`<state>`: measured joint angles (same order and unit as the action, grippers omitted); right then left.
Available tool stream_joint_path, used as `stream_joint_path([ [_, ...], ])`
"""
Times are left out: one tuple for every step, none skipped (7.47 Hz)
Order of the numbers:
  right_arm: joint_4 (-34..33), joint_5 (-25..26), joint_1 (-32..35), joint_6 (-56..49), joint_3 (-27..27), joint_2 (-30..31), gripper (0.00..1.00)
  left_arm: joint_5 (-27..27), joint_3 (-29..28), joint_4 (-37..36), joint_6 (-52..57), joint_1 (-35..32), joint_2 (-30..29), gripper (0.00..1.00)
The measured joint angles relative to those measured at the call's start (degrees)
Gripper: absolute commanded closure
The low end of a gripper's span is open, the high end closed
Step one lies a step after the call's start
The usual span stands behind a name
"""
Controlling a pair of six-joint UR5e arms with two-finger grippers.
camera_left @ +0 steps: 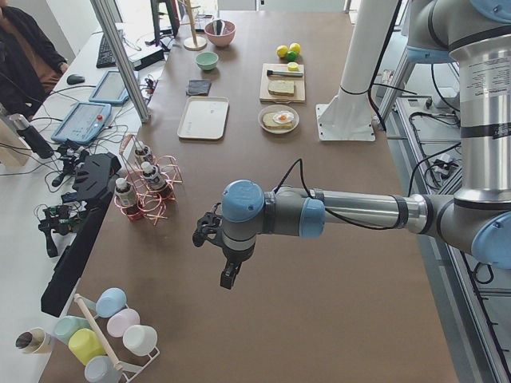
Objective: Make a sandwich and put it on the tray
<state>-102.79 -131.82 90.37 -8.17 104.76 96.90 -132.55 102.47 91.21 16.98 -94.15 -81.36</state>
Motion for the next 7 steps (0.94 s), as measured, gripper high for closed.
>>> stream_joint_path([
  [0.0,0.0,0.0,0.0,0.0,0.0,0.00,0.0,0.0,0.0,0.0,0.0,0.0,0.02],
  [0.0,0.0,0.0,0.0,0.0,0.0,0.00,0.0,0.0,-0.1,0.0,0.0,0.0,0.02],
  [0.0,0.0,0.0,0.0,0.0,0.0,0.00,0.0,-0.1,-0.1,0.0,0.0,0.1,0.02],
  [0.0,0.0,0.0,0.0,0.1,0.0,0.00,-0.1,-0.3,-0.1,0.0,0.1,0.2,0.02],
  [0.0,0.0,0.0,0.0,0.1,-0.1,0.00,-0.1,-0.4,0.0,0.0,0.1,0.5,0.02],
  [-0.1,0.0,0.0,0.0,0.1,-0.1,0.00,-0.1,-0.4,0.0,0.0,0.1,0.7,0.02],
  [-0.1,0.0,0.0,0.0,0.1,-0.1,0.00,-0.1,-0.4,0.0,0.0,0.1,0.8,0.02],
])
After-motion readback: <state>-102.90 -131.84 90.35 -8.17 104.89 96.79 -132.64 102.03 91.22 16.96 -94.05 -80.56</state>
